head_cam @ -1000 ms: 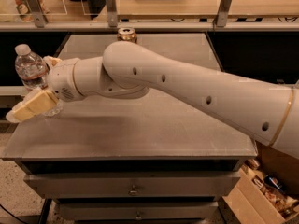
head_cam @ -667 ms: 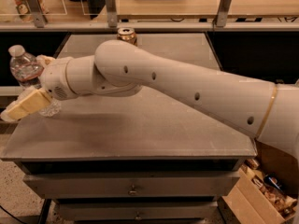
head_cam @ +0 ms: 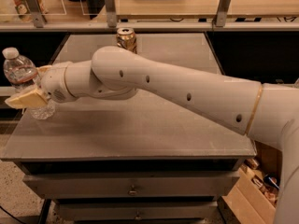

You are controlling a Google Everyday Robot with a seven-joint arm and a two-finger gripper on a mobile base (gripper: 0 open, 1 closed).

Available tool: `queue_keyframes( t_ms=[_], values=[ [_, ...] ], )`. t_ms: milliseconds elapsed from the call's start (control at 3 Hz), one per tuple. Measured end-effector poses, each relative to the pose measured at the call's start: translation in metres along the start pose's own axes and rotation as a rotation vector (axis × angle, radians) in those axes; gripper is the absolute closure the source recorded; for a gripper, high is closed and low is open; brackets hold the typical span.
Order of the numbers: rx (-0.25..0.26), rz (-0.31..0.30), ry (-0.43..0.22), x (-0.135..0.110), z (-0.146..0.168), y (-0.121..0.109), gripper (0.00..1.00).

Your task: Knock water bottle over

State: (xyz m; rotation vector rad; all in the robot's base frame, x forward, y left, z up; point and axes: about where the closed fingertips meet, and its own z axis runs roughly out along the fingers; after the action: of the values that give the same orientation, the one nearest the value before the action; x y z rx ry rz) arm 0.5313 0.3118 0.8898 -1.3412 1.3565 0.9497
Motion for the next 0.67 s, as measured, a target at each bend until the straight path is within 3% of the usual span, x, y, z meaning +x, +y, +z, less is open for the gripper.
queue_keyframes(
  t_ms=[333, 667],
  values=[
    [0.011, 0.028, -0.02, 0.0071, -0.0032, -0.0011, 0.61],
    [0.008, 0.034, 0.009, 0.0058, -0.0115, 0.0011, 0.85]
  ],
)
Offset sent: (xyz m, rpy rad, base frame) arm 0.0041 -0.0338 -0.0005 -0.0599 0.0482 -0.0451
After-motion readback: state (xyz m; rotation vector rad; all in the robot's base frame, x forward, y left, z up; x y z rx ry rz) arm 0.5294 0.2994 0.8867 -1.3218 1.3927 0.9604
